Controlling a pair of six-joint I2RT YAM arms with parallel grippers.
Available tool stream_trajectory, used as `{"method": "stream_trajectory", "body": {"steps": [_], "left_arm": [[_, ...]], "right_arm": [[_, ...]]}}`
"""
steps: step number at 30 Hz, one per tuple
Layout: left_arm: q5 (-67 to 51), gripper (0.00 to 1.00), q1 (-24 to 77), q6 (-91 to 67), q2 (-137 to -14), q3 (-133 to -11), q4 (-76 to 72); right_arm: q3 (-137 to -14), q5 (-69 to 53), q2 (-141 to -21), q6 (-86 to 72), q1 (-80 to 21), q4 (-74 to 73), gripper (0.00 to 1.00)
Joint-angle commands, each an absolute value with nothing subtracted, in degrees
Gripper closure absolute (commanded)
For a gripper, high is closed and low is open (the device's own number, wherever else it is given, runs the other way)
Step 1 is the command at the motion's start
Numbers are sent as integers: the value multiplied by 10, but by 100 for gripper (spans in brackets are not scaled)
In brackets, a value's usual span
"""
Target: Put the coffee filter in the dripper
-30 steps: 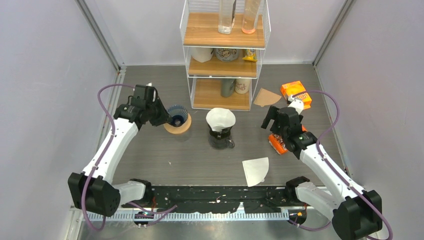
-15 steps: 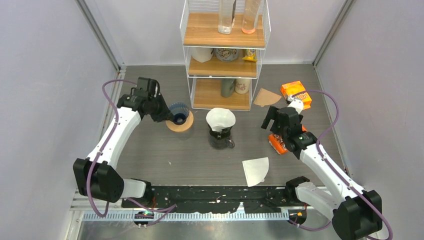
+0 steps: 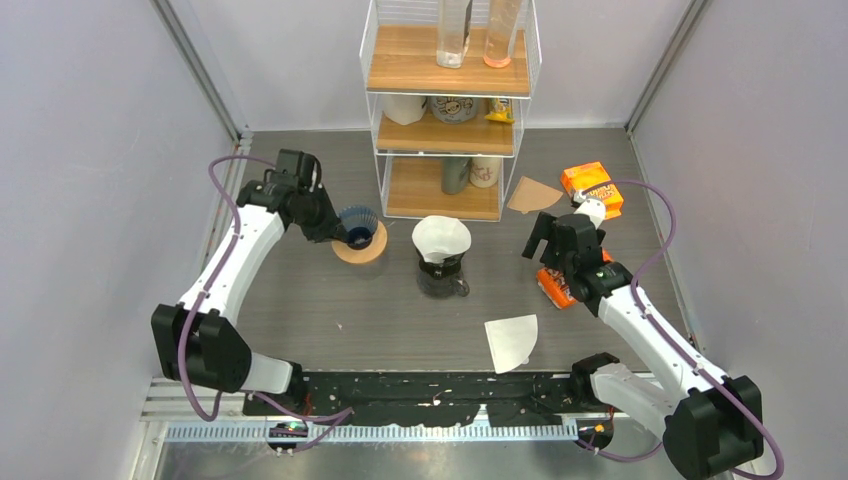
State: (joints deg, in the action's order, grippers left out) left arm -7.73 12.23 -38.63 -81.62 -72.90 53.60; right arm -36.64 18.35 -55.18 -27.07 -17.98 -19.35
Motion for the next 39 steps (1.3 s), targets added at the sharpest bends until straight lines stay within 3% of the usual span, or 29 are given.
{"method": "stream_trajectory", "body": {"steps": [1,30,39], "left_arm": [[23,100,127,-342,-899,-671,671],[-35,100,151,-351,-905,-754,652],[-20,88,160,-356,-882,-793,653]], "right_arm": [[-370,201,-552,-265,-177,-177,5],[-371,197,-550,-260,-178,-176,5],[-373,193,-551,-260,-178,-177,5]]}}
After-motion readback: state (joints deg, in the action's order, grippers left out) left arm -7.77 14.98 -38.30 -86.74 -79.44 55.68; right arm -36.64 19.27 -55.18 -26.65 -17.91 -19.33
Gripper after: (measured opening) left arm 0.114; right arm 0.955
